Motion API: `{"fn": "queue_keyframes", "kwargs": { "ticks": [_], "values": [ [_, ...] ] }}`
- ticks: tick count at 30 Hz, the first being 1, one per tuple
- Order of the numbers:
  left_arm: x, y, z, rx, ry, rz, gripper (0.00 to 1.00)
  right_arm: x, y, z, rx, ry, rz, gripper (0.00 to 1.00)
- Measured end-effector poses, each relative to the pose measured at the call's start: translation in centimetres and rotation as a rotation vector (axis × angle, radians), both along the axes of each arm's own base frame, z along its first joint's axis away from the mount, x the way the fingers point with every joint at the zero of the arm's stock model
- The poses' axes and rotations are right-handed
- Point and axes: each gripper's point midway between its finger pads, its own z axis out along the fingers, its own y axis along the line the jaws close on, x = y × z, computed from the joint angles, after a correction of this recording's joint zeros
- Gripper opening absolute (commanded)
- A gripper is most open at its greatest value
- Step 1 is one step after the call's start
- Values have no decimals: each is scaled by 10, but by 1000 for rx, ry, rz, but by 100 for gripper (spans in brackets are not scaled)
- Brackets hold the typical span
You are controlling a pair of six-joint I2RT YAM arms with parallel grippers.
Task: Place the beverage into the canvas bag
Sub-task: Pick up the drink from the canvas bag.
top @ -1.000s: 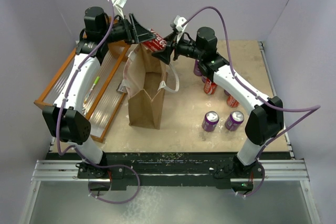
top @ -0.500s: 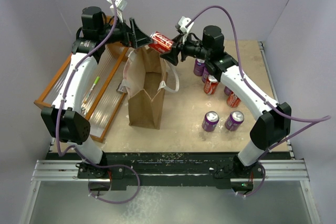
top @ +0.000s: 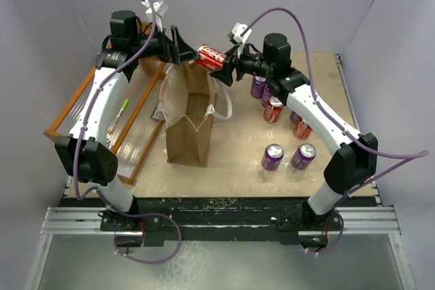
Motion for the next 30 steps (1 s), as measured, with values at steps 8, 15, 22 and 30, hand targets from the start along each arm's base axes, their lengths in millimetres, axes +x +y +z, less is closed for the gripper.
{"fn": "queue_keyframes", "kwargs": {
  "ticks": [8, 15, 22, 30],
  "values": [
    [1, -3, -14, 58, -5, 12, 97, -1, -2, -1, 9, 22, 8, 0],
    [-8, -18, -25, 105, -19, -31, 96, -2, -2, -1, 19, 42, 8, 0],
    [-12, -23, -31, 125, -23, -52, 93, -2, -2, 0, 30, 58, 3, 0],
    [-20, -33, -33, 134, -44, -108, 89, -3, -1, 5, 50, 58, 16, 0]
  ]
}}
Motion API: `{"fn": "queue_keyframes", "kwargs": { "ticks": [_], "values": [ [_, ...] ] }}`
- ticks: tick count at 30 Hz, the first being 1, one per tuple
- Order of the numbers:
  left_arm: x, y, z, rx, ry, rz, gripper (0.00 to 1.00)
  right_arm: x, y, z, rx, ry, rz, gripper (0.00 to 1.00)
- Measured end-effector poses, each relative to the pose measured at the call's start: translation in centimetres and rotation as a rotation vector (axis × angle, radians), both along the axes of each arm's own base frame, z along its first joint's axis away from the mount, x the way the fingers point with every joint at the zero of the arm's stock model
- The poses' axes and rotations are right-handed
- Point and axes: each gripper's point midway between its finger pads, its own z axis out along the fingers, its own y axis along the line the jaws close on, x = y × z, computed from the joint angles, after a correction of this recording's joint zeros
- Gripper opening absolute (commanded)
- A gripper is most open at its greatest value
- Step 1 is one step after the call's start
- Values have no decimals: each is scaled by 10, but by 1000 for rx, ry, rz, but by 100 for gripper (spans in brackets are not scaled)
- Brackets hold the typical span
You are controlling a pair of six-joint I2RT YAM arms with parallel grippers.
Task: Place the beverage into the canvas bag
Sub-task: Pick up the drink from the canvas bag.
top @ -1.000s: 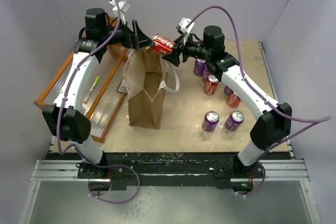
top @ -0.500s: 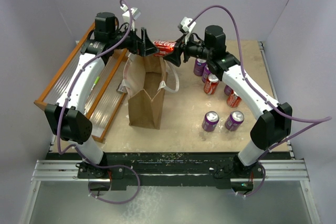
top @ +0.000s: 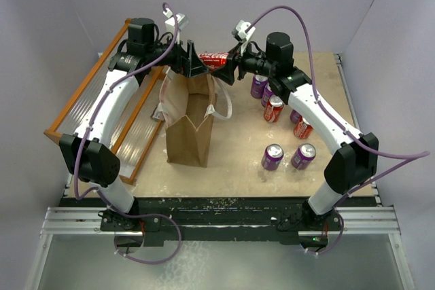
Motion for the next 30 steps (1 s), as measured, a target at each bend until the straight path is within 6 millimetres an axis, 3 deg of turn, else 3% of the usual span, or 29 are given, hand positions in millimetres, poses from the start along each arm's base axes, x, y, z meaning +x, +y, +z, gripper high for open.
{"fn": "queue_keyframes", "kwargs": {
  "ticks": [4, 15, 30],
  "values": [
    [-4, -3, -1, -2, -12, -35, 96, -3, -2, 3, -2, -2, 1, 0],
    [-9, 11, 20, -144, -5, -148, 99, -22, -9, 30, 20, -93, 21, 0],
    [-6, -1, 26, -290, 101, -244, 99, -19, -12, 30, 10, -114, 20, 0]
  ]
}}
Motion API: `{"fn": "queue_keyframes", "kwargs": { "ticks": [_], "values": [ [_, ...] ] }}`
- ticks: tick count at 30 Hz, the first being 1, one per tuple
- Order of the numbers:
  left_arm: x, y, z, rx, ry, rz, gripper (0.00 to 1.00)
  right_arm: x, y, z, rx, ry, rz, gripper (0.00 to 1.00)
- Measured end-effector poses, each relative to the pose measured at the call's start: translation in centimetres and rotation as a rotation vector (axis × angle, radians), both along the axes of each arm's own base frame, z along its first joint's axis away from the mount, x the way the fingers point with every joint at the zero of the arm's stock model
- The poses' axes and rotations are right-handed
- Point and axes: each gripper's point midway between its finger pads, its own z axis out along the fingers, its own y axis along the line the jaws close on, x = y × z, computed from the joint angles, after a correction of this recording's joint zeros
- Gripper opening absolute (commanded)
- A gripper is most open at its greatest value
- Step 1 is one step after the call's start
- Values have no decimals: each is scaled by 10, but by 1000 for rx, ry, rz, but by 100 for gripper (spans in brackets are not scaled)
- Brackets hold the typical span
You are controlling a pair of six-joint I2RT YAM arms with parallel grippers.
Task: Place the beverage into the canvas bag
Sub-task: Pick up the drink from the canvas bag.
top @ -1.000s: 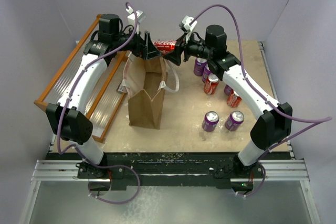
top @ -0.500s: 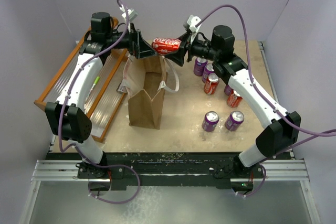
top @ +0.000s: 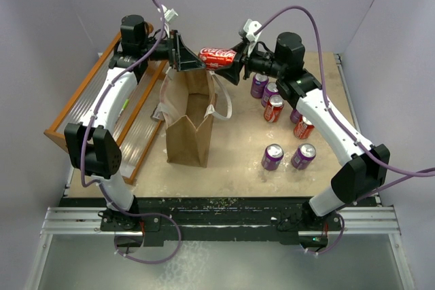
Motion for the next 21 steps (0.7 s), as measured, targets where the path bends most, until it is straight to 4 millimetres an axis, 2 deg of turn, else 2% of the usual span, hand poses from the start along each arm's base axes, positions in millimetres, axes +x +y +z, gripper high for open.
{"fn": "queue_keyframes", "kwargs": {
  "ticks": [8, 21],
  "values": [
    [3, -1, 11, -35, -22, -2, 99, -9, 8, -22, -34, 74, 52, 0],
    [19, 9, -16, 40, 19, 103, 93, -12, 9, -28, -25, 141, 56, 0]
  ]
}}
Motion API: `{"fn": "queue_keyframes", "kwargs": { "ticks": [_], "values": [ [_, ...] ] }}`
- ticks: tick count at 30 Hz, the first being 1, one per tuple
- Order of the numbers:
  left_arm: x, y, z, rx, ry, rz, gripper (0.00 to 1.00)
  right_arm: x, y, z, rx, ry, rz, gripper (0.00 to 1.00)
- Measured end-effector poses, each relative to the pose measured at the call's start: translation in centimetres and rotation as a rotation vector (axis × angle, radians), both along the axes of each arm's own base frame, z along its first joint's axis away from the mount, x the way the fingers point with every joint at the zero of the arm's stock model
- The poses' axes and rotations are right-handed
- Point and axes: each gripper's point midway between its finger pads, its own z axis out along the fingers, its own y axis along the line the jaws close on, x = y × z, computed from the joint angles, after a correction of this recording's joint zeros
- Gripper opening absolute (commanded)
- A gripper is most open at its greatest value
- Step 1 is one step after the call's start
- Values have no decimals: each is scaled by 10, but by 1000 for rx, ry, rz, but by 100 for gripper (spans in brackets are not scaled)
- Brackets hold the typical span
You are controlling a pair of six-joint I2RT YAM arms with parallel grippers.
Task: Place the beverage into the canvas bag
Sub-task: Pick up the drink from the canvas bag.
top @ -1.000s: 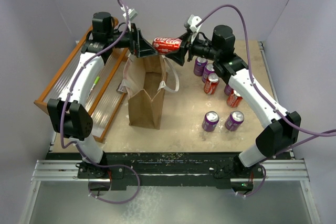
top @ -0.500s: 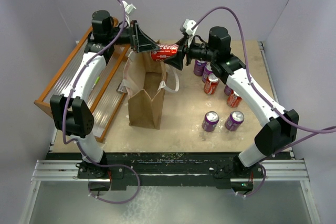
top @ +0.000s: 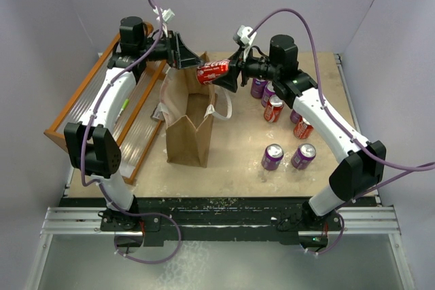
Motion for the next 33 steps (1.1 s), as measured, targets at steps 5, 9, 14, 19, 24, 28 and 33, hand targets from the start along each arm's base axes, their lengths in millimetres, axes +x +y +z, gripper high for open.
{"fn": "queue_keyframes", "kwargs": {
  "ticks": [5, 9, 14, 19, 24, 28, 33],
  "values": [
    [2, -1, -11, 43, -16, 19, 93, 1, 0, 0, 14, 34, -18, 0],
    [2, -6, -17, 71, -37, 23, 93, 1, -1, -1, 20, 59, -29, 0],
    [4, -14, -21, 102, -72, 31, 93, -4, 1, -1, 32, 89, -14, 0],
    [2, -20, -25, 125, -94, 25, 93, -13, 9, 4, 54, 101, 31, 0],
    [-1, -25, -31, 154, -114, 14, 94, -16, 11, 4, 62, 126, 39, 0],
    [-1, -28, -35, 177, -131, 16, 94, -15, 11, 5, 70, 142, 24, 0],
    [0, -34, -38, 203, -149, 28, 94, -11, 10, 7, 83, 143, -1, 0]
  ]
}}
